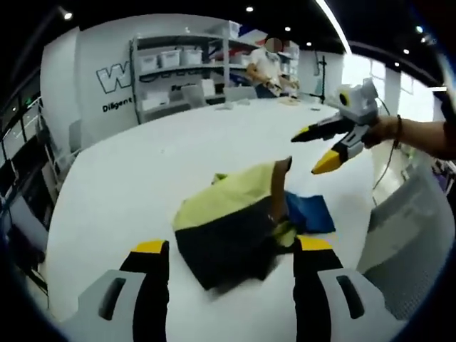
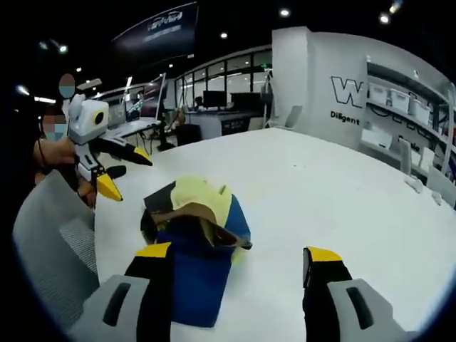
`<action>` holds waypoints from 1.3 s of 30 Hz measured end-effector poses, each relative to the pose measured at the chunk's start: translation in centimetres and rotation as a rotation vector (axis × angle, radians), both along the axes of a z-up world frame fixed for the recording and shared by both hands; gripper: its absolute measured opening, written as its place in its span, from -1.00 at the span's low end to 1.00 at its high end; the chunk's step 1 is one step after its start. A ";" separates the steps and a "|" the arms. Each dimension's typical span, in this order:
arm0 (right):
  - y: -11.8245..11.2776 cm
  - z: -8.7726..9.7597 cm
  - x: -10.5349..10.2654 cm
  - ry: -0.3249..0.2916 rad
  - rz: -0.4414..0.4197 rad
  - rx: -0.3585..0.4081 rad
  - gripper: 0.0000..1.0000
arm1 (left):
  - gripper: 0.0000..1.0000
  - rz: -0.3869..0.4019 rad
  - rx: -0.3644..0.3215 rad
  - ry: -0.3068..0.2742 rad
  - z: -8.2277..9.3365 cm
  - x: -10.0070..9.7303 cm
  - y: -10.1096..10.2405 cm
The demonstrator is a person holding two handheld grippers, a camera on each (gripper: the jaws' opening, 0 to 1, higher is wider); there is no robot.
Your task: Fold the garment on the visible template until the final outline fits inside the template.
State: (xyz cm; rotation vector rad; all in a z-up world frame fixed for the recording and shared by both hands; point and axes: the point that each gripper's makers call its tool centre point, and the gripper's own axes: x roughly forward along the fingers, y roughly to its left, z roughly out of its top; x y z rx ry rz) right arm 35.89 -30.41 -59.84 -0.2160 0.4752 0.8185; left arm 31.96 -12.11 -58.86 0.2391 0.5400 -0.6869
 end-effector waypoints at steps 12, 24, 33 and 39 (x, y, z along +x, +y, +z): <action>0.0 -1.8 1.1 -0.019 0.081 -0.027 0.10 | -0.04 -0.072 0.009 0.028 -1.8 -0.3 -2.2; 0.8 -2.7 2.0 -0.073 0.175 -0.117 -0.28 | -0.24 -0.135 0.079 -0.004 -2.7 0.2 -2.9; 1.9 -2.3 2.2 -0.112 0.227 -0.124 -0.56 | -0.48 -0.166 0.093 -0.030 -3.2 0.7 -4.1; 2.4 -1.9 2.1 -0.121 0.254 -0.110 -0.78 | -0.68 -0.210 0.124 -0.049 -3.4 0.6 -4.7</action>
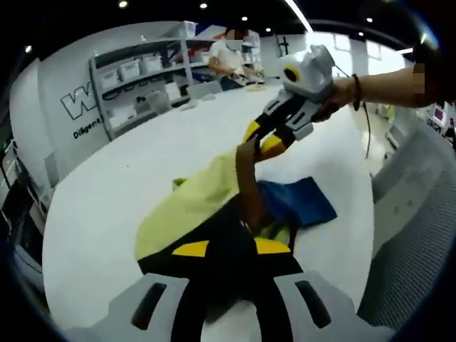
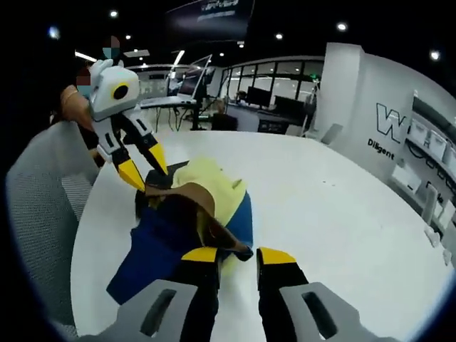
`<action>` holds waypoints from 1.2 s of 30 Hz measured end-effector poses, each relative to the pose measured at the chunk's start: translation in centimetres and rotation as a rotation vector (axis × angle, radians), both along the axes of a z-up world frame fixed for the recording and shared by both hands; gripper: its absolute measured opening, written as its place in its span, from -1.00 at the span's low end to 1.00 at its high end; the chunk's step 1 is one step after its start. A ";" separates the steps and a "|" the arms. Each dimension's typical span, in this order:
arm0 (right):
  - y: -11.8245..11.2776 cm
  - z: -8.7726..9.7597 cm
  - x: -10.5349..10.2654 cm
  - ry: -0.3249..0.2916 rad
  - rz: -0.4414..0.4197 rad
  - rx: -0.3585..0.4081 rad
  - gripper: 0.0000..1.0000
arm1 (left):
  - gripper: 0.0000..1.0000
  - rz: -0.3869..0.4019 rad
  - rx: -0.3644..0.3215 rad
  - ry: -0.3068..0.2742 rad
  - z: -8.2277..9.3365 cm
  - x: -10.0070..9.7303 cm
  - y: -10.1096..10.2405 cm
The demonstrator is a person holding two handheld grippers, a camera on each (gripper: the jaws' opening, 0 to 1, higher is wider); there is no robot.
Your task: Fold the garment on the visible template until the final outline fits inside the template.
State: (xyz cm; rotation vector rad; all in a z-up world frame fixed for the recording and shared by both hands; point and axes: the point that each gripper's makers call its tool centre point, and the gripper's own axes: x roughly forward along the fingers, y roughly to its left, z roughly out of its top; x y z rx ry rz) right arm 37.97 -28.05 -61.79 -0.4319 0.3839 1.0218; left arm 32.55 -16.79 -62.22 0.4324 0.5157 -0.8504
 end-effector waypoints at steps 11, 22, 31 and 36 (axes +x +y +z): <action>0.9 0.9 0.3 -0.018 0.029 0.020 -1.00 | -0.99 0.008 -0.024 0.017 0.0 0.1 0.6; 0.9 2.0 0.4 -0.016 0.018 0.034 -1.00 | -1.00 0.045 -0.071 0.010 1.8 0.4 1.3; 0.6 3.2 0.5 -0.017 0.007 0.019 -1.00 | -1.00 0.118 -0.130 -0.023 4.7 1.7 2.7; 0.9 4.8 0.7 0.000 -0.009 0.046 -1.00 | -1.00 0.170 -0.149 -0.065 6.5 3.2 3.5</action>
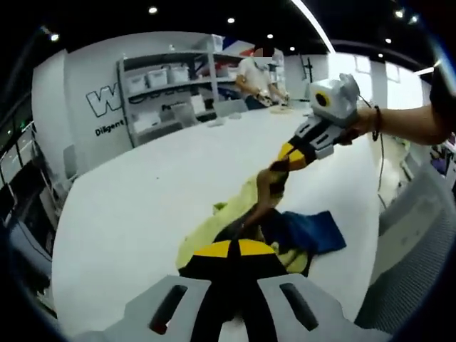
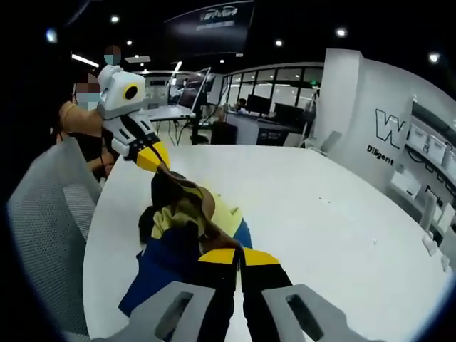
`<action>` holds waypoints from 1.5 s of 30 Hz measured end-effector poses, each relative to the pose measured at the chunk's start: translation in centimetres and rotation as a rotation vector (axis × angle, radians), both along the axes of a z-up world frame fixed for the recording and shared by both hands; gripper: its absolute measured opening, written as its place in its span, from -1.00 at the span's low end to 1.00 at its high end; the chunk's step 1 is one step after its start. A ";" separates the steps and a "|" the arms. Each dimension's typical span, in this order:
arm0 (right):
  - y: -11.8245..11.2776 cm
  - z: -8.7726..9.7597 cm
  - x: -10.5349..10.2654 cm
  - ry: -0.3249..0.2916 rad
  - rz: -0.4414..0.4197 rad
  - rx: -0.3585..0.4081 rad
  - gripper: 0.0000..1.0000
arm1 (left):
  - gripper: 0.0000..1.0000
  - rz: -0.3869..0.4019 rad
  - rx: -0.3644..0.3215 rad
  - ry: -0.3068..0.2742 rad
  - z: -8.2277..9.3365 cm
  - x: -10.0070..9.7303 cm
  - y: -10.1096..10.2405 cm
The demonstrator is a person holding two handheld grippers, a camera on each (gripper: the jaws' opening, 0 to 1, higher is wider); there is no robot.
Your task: Fold the garment on the visible template until the final outline fits inside the template.
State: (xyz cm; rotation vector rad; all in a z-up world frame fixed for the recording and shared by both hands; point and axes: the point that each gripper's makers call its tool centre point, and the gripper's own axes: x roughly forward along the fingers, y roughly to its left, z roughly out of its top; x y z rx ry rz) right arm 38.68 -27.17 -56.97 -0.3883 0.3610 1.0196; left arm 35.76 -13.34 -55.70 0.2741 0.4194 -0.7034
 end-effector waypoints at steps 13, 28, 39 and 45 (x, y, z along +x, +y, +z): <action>1.8 4.5 3.2 -0.008 -0.042 0.084 -1.00 | -1.00 0.076 -0.018 -0.080 4.3 5.6 2.1; 3.1 4.3 9.1 0.091 -0.193 0.059 -1.00 | -1.00 0.176 -0.112 -0.004 3.9 12.2 3.7; 3.1 3.4 13.8 0.121 -0.313 0.004 -1.00 | -1.00 0.176 -0.093 0.055 2.3 16.3 3.7; 3.2 2.4 16.8 0.133 -0.363 -0.013 -1.00 | -1.00 0.186 -0.062 0.100 0.5 19.1 3.8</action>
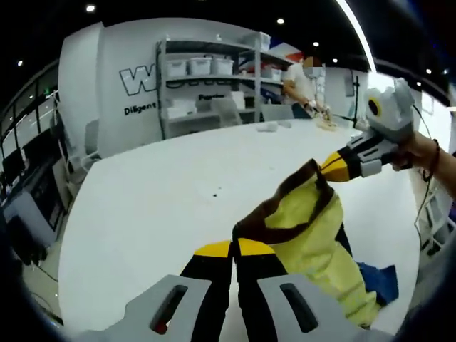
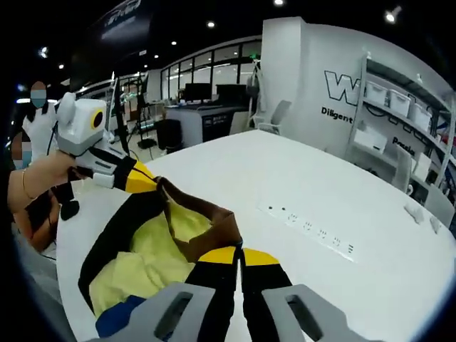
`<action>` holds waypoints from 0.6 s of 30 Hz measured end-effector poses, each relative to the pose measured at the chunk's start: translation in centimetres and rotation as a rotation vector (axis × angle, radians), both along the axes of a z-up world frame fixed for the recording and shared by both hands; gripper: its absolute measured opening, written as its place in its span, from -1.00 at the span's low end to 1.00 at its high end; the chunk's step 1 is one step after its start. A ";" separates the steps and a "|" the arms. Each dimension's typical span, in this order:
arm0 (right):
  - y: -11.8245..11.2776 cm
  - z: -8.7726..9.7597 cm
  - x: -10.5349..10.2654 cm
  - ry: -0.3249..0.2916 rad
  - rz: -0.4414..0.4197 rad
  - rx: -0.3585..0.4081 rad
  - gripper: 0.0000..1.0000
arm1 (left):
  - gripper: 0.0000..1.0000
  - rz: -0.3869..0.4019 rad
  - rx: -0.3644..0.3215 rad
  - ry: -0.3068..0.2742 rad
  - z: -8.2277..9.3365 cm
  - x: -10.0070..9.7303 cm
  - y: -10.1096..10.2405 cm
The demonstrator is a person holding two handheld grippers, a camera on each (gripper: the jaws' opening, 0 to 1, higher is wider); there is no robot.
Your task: Fold the garment on the visible template until the final outline fits inside the template.
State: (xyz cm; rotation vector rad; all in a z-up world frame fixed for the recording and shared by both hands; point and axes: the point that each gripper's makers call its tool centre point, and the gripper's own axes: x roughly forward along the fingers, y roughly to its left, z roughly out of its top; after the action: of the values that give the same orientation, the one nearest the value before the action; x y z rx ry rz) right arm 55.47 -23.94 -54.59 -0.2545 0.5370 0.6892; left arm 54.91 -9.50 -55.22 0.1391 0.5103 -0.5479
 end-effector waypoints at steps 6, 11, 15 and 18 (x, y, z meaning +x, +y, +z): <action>-0.2 -2.0 2.4 0.019 -0.021 -0.068 -1.00 | -1.00 0.014 0.012 0.043 -2.3 2.4 -0.2; -0.6 -3.9 4.0 0.035 -0.051 -0.102 -1.00 | -1.00 0.013 0.053 0.054 -3.9 4.0 -0.6; -0.9 -5.1 5.2 0.039 -0.070 -0.114 -1.00 | -1.00 0.018 0.049 0.067 -5.0 5.4 -0.9; -1.1 -6.0 5.8 0.045 -0.082 -0.118 -1.00 | -1.00 0.036 0.050 0.097 -6.1 6.1 -0.7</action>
State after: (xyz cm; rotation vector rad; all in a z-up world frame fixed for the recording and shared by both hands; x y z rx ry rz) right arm 61.24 -25.06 -60.55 -0.3265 0.6289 0.5852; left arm 61.00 -10.16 -61.31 0.1511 0.6203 -0.5086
